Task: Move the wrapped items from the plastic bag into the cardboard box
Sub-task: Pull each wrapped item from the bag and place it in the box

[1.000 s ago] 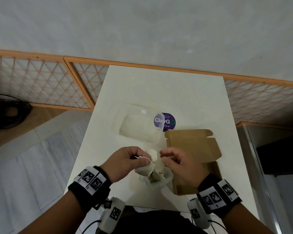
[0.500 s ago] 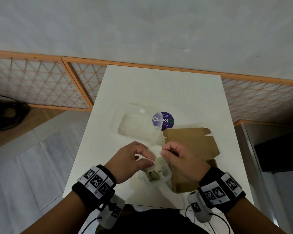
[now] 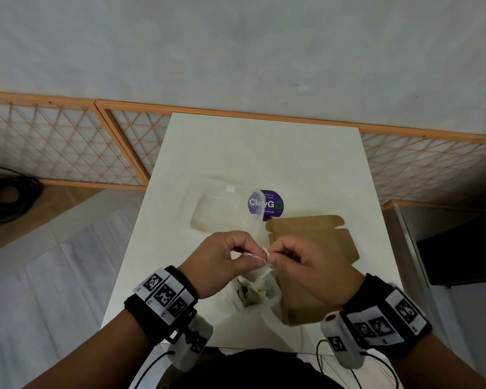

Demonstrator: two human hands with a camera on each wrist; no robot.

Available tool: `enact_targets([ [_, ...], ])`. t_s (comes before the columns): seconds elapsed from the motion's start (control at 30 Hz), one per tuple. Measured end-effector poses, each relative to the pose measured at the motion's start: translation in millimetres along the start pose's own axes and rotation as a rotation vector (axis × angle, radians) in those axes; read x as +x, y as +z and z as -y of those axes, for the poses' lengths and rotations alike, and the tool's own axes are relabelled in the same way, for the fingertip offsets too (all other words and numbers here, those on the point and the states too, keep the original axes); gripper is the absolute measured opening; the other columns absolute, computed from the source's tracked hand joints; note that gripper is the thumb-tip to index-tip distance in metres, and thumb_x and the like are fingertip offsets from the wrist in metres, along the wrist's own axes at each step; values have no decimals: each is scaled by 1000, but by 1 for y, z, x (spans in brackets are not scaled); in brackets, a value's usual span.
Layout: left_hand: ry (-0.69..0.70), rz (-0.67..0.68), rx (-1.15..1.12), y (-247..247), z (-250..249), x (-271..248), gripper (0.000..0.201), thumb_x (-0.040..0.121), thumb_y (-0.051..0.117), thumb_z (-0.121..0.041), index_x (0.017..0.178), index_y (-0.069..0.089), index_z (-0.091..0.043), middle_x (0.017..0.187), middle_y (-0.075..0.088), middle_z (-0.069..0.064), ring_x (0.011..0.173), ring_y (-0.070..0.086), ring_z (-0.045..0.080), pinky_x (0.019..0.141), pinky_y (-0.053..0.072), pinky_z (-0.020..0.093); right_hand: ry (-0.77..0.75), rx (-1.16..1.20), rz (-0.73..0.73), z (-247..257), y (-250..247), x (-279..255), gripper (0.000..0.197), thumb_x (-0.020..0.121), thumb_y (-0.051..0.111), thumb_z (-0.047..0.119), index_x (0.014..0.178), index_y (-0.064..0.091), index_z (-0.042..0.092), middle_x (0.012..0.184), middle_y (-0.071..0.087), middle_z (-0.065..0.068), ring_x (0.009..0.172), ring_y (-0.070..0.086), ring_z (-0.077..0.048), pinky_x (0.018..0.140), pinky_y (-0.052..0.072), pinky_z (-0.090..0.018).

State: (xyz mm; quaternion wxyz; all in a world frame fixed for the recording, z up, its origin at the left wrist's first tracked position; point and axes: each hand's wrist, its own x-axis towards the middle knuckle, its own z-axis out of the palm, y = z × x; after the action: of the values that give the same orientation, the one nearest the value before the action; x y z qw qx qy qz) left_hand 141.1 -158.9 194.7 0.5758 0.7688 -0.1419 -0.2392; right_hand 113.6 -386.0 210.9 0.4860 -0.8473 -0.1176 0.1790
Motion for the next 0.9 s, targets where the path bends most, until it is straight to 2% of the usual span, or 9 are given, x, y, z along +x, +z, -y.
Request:
enact_targets([
  [0.2, -81, -47, -82, -2, 8, 3, 36, 88, 79, -10, 117, 68, -28, 89, 65, -7, 78, 63, 4, 75, 51, 17, -46, -222, -18, 2, -16, 1, 10, 102, 60, 26, 96, 68, 26, 81, 64, 17, 78, 61, -7, 70, 49, -20],
  [0.33, -82, -9, -33, -1, 9, 1, 11, 89, 79, -15, 96, 76, -22, 88, 75, -8, 78, 66, 6, 71, 50, 19, -117, -305, -129, 3, -31, 6, 8, 100, 64, 26, 95, 69, 28, 85, 62, 16, 83, 60, -9, 72, 48, -22],
  [0.47, -56, 19, -126, 5, 2, 3, 9, 89, 80, -14, 91, 73, -21, 81, 73, -4, 71, 63, 17, 70, 54, 31, -122, -267, -189, -9, -27, 16, 6, 98, 67, 21, 93, 71, 24, 88, 63, 13, 86, 60, -9, 73, 44, -18],
  [0.53, -53, -3, -162, 8, -3, 6, 11, 89, 80, -12, 93, 71, -19, 83, 73, 6, 66, 62, 15, 66, 53, 28, -94, -159, -183, -17, -18, 20, 6, 97, 67, 21, 94, 72, 22, 86, 66, 10, 82, 61, -11, 73, 48, -25],
  [0.57, -40, -25, -168, 10, -5, 7, 13, 88, 80, -11, 94, 71, -17, 92, 75, 8, 66, 63, 12, 66, 53, 26, -75, -89, -156, -20, -13, 20, 8, 97, 65, 24, 95, 72, 20, 85, 67, 7, 81, 62, -13, 73, 52, -31],
  [0.63, -1, -57, -175, 12, -6, 11, 14, 87, 80, -9, 92, 70, -16, 114, 73, -2, 74, 65, 9, 71, 53, 23, -53, 14, -114, -26, -3, 18, 21, 96, 60, 34, 99, 74, 18, 88, 71, 2, 82, 66, -20, 77, 56, -44],
  [0.7, 18, -53, -206, 14, -5, 15, 12, 87, 80, -9, 91, 71, -15, 119, 72, -4, 83, 68, 20, 76, 55, 30, -46, 50, -99, -30, 5, 12, 29, 97, 57, 40, 102, 74, 18, 91, 73, -1, 86, 67, -24, 80, 56, -53],
  [0.77, 20, -48, -250, 18, -3, 20, 11, 85, 81, -13, 90, 71, -10, 107, 75, 7, 86, 69, 28, 79, 56, 39, -31, 91, -92, -31, 9, 5, 35, 97, 55, 47, 102, 75, 18, 93, 73, -6, 87, 67, -29, 81, 54, -59],
  [0.9, 21, -55, -190, 33, 1, 27, 12, 86, 81, -8, 84, 70, -11, 86, 73, 10, 77, 64, 11, 72, 54, 27, 55, 184, -58, -42, 7, -13, 29, 95, 57, 54, 103, 74, 33, 100, 74, -8, 95, 69, -28, 87, 57, -54],
])
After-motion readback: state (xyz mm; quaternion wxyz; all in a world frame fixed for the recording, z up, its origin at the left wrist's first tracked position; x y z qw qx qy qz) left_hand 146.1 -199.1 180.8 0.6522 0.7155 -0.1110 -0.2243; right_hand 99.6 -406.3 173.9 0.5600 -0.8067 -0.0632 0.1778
